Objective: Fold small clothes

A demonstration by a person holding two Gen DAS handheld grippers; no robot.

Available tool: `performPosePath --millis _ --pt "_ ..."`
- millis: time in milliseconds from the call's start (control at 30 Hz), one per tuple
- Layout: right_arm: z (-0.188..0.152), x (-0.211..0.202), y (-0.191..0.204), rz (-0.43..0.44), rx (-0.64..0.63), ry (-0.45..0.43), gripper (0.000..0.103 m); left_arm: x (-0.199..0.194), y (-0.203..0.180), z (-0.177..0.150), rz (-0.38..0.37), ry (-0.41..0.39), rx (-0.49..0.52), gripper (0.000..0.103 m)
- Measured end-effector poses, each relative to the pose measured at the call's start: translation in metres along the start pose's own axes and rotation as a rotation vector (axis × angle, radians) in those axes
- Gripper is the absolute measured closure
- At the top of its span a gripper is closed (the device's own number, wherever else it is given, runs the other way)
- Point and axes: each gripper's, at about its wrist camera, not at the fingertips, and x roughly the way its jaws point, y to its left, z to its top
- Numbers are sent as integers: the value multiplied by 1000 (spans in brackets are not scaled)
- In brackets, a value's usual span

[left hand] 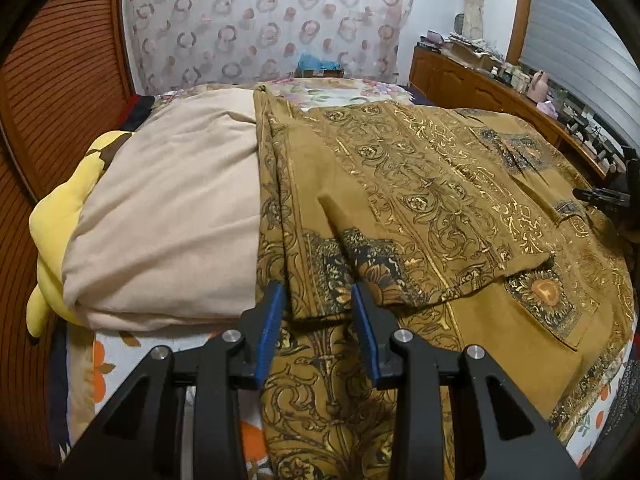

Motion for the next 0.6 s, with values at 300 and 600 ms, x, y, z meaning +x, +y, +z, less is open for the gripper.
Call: performPosePath --millis 300,600 --pt "1 -2 9 -60 -45 -12 93 -5 -12 21 -65 -33 21 103" --pt "11 -40 8 19 19 -124 102 -58 -16 31 -136 -177 0 103"
